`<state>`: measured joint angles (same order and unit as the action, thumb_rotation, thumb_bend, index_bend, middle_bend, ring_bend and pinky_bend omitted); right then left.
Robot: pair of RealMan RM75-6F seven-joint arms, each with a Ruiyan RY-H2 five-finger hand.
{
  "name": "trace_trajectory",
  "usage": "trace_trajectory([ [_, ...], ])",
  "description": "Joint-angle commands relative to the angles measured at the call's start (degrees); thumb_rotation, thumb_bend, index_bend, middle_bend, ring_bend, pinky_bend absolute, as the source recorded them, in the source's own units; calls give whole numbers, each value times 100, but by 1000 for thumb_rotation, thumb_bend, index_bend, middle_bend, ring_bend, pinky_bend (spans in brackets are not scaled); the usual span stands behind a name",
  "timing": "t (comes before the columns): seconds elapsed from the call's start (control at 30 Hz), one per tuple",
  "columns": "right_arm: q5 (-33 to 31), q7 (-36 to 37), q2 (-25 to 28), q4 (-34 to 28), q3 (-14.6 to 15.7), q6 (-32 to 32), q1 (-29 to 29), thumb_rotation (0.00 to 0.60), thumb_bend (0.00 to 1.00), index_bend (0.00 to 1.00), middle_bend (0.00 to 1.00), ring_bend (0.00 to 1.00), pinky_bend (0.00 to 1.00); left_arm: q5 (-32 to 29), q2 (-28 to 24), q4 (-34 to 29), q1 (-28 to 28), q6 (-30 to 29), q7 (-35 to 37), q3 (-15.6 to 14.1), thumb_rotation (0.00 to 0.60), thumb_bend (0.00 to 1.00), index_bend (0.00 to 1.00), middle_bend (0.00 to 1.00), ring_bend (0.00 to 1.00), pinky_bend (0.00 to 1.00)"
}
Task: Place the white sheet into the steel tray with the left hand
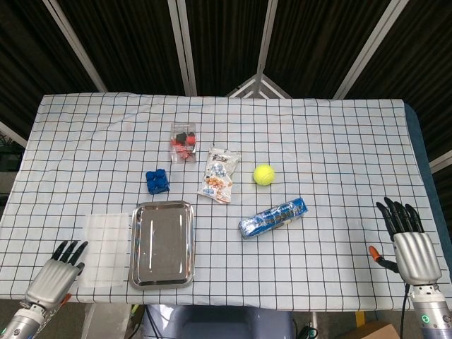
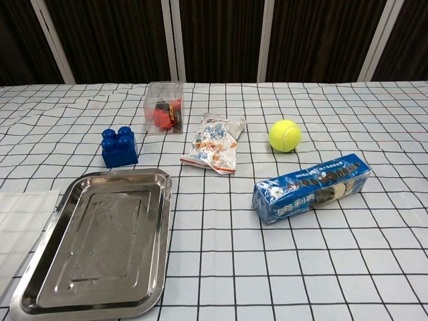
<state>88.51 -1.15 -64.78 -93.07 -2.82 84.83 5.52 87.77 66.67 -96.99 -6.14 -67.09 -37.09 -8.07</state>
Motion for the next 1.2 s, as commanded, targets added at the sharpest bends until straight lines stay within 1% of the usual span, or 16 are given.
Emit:
trace_trajectory([
  [0.03, 4, -4, 0, 1, 0, 1, 1, 600, 313, 0, 0, 0, 0, -157, 32, -6, -77, 145, -128, 36, 600, 200, 453, 0, 0, 0],
  [0.13, 6, -9, -3, -1, 0, 6, -2, 600, 314, 0, 0, 0, 0, -259, 22, -51, -138, 249, -260, 32, 600, 201, 454, 0, 0, 0],
  [0.3, -12, 7, -4, -5, -5, 0, -4, 600, 313, 0, 0, 0, 0, -328, 54, -36, -183, 256, -327, 58, 600, 202, 454, 0, 0, 0],
  [0.43, -19, 3, -10, -16, -5, 0, -7, 600, 313, 0, 0, 0, 0, -371, 193, 32, -320, 375, -353, 116, 600, 203, 454, 0, 0, 0],
  [0.63, -39, 20, -8, -21, -13, 3, -14, 600, 314, 0, 0, 0, 0, -403, 326, 73, -422, 482, -429, 99, 600, 208, 460, 0, 0, 0],
  [0.73, -36, 23, -7, -18, -13, 9, -17, 600, 313, 0, 0, 0, 0, -434, 374, 90, -454, 515, -453, 88, 600, 245, 467, 0, 0, 0],
  [0.87, -35, 37, -4, -15, -15, 11, -18, 600, 313, 0, 0, 0, 0, -444, 412, 113, -478, 516, -416, 67, 600, 368, 491, 0, 0, 0],
  [0.93, -36, 43, -2, -15, -16, 7, -17, 600, 312, 0, 0, 0, 0, -439, 411, 120, -488, 518, -371, 52, 600, 405, 508, 0, 0, 0],
  [1.07, -35, 48, -2, -11, -17, 3, -15, 600, 313, 0, 0, 0, 0, -403, 412, 149, -500, 493, -258, 24, 600, 459, 544, 0, 0, 0],
  [1.2, -36, 54, 1, -16, -15, 4, -18, 600, 313, 0, 0, 0, 0, -361, 395, 153, -506, 456, -143, -5, 600, 477, 567, 0, 0, 0],
])
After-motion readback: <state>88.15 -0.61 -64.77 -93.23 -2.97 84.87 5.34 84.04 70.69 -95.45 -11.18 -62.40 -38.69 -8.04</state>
